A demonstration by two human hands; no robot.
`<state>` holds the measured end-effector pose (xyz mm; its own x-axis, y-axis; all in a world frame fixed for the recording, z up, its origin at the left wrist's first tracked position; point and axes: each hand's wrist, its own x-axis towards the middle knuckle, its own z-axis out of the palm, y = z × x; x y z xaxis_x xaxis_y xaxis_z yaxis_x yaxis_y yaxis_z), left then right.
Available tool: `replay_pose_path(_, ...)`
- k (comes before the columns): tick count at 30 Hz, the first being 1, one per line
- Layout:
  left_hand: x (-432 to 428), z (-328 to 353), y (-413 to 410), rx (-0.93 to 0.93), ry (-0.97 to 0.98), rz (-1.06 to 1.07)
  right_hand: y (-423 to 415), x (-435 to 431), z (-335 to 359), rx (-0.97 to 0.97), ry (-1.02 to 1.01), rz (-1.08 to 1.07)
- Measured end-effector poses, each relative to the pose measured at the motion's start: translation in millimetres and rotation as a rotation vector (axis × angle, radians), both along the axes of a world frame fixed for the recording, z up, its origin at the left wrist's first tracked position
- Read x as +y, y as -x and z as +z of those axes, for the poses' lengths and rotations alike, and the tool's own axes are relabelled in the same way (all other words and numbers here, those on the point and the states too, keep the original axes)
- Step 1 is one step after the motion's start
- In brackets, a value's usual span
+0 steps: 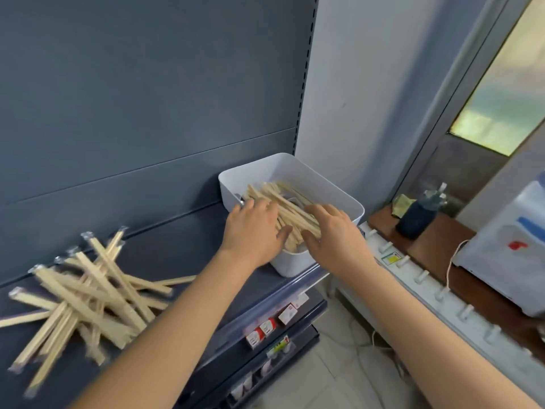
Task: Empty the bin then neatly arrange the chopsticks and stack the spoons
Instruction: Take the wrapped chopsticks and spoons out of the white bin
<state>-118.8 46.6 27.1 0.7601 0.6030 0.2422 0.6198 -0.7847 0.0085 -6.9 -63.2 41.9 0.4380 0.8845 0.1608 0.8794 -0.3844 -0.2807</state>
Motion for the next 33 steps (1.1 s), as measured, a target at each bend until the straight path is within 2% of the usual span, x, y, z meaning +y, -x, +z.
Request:
replay_pose_path(5, 53, -17, -59, 0.066, 0.153, 0.043, -57, 52, -20, 0.142, 0.166, 0.011)
replay_pose_path(8, 73, -32, -80, 0.128, 0.245, 0.082, -82, 84, -36, 0.191, 0.314, 0.075)
replay_pose_path(11, 87, -47, -92, 0.167, 0.316, 0.152, -97, 114, -52, 0.215, 0.363, 0.146)
replay_pose_path(17, 100, -55, -106, 0.095, 0.439, 0.311, -124, 168, -71, 0.225, 0.480, 0.228)
replay_pose_path(19, 96, -54, -112, 0.013, 0.475, 0.367, -132, 177, -73, 0.227, 0.510, 0.255)
replay_pose_path(23, 86, -56, -125, -0.199, 0.426, 0.491, -153, 191, -78, 0.282, 0.464, 0.290)
replay_pose_path(28, 76, -65, -136, -0.388, 0.435, 0.674, -174, 196, -78, 0.402, 0.316, 0.335)
replay_pose_path(31, 70, -62, -145, -0.615, 0.547, 0.761, -180, 196, -69, 0.648, 0.196, 0.391)
replay_pose_path(33, 68, -53, -154, -0.778, 0.743, 0.755, -180, 198, -60, 0.944, 0.142, 0.420)
